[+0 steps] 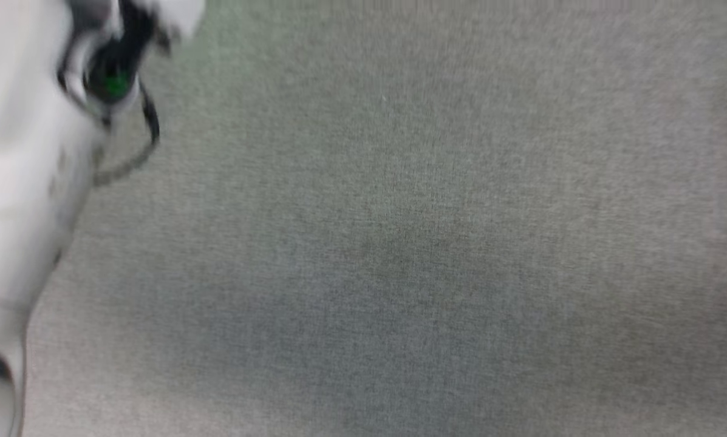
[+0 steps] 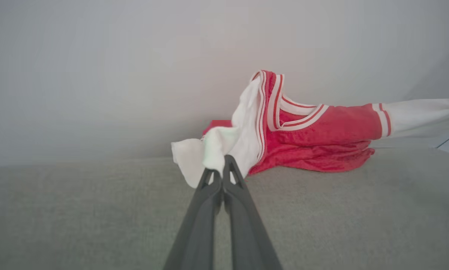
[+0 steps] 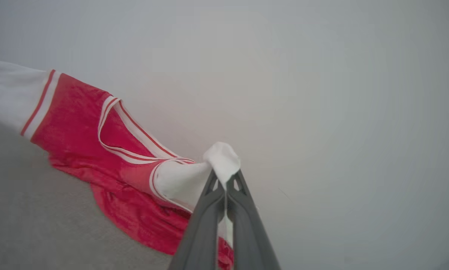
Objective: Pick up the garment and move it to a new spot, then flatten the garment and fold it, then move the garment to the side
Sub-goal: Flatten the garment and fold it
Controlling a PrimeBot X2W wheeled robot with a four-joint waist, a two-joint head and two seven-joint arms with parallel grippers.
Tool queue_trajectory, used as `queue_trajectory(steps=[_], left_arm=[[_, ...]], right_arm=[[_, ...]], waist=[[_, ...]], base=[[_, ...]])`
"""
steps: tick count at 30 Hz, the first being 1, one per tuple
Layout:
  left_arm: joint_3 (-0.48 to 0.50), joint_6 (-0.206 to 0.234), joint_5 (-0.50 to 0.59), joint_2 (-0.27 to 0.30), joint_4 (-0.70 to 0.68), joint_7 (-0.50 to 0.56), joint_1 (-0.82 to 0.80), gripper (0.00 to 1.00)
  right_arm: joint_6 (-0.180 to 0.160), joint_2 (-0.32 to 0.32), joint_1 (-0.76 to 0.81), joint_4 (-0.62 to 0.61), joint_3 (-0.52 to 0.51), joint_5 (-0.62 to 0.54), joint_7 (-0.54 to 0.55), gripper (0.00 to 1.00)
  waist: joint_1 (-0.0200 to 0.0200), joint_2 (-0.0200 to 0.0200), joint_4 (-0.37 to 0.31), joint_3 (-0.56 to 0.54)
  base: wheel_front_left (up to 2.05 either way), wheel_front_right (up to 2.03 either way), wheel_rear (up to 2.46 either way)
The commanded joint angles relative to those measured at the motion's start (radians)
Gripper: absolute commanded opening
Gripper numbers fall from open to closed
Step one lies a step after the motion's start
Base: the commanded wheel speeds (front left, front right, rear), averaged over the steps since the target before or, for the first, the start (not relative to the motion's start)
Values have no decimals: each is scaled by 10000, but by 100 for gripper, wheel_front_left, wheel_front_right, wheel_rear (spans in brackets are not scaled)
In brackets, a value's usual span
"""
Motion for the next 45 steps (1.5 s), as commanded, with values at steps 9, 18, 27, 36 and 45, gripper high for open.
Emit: queue_trajectory(steps=[9, 18, 27, 36, 45], left_arm=[[-43, 1062, -748, 2135, -3251, -351, 4551, 0], [-112, 2492, -1287, 3548, -6071, -918, 7906, 0], [-439, 3357, -1967, 4245, -7440, -1085, 10260, 0], [-624, 3833, -2673, 4380, -7054, -1204, 11735, 0], [-784, 3755, -2750, 3954, -6705, -1284, 11992, 0]], right_arm=[[-12, -1144, 5208, -3128, -1691, 665, 504, 0], [-12, -666, 10042, -5423, -3857, -406, 1099, 0], [-13, -504, 13543, -6767, -5023, -1589, 837, 0], [-15, 165, 15270, -6402, -6192, -2671, 62, 0], [-15, 325, 15447, -5642, -6183, -2226, -45, 0]], waist=[[-1, 0, -156, -2508], [-1, 0, -279, -2981], [-1, 0, -245, -3061], [-1, 0, -162, -2952], [-1, 0, -99, -2769]], base=[[0, 0, 0], [0, 0, 0], [0, 0, 0], [0, 0, 0], [0, 0, 0]])
